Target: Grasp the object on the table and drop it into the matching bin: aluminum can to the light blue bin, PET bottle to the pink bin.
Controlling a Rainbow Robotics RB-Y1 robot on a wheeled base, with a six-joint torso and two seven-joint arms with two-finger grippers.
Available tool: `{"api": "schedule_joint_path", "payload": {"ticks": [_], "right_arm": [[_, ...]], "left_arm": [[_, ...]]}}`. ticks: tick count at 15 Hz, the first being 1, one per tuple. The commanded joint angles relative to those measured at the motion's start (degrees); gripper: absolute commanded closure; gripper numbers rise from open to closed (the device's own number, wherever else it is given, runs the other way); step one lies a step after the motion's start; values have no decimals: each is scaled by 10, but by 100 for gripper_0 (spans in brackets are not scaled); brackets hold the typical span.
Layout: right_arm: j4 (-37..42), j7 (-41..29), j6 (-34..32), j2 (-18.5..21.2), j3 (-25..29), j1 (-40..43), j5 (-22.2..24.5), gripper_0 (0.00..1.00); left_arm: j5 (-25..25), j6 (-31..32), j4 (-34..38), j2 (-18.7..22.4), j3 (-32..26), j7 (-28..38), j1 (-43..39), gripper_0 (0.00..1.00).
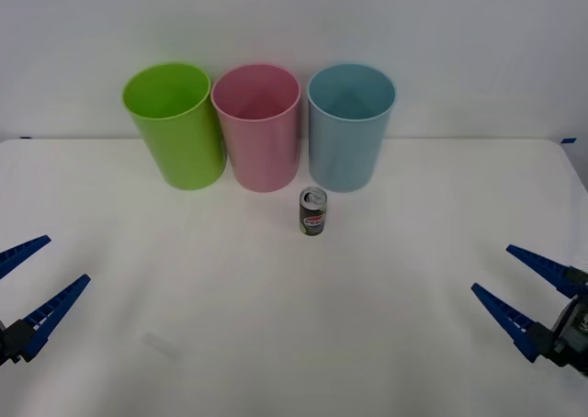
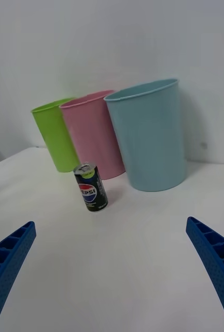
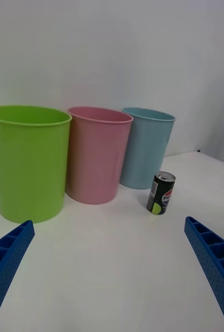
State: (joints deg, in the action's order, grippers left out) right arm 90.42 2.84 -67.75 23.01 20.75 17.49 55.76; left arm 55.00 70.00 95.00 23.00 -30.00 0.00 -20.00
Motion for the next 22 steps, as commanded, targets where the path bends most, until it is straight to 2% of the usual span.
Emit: {"api": "schedule_joint_path", "payload": {"ticks": [1, 5, 13, 15, 19, 22], "right_arm": [[-16, 18, 11, -14, -24, -25, 26, 0], [-16, 37, 54, -53, -59, -56, 69, 0], [-36, 74, 203, -54, -189, -105, 71, 0], [-75, 83, 205, -64, -201, -138, 77, 0], [-133, 97, 217, -114, -200, -195, 130, 0], [-182, 105, 228, -144, -200, -237, 153, 0]], "left_arm": [[0, 0, 0, 0, 0, 0, 0, 0], [0, 0, 0, 0, 0, 0, 0, 0], [0, 0, 0, 0, 0, 0, 0, 0], [0, 0, 0, 0, 0, 0, 0, 0], [0, 0, 0, 0, 0, 0, 0, 0], [0, 0, 0, 0, 0, 0, 0, 0]]}}
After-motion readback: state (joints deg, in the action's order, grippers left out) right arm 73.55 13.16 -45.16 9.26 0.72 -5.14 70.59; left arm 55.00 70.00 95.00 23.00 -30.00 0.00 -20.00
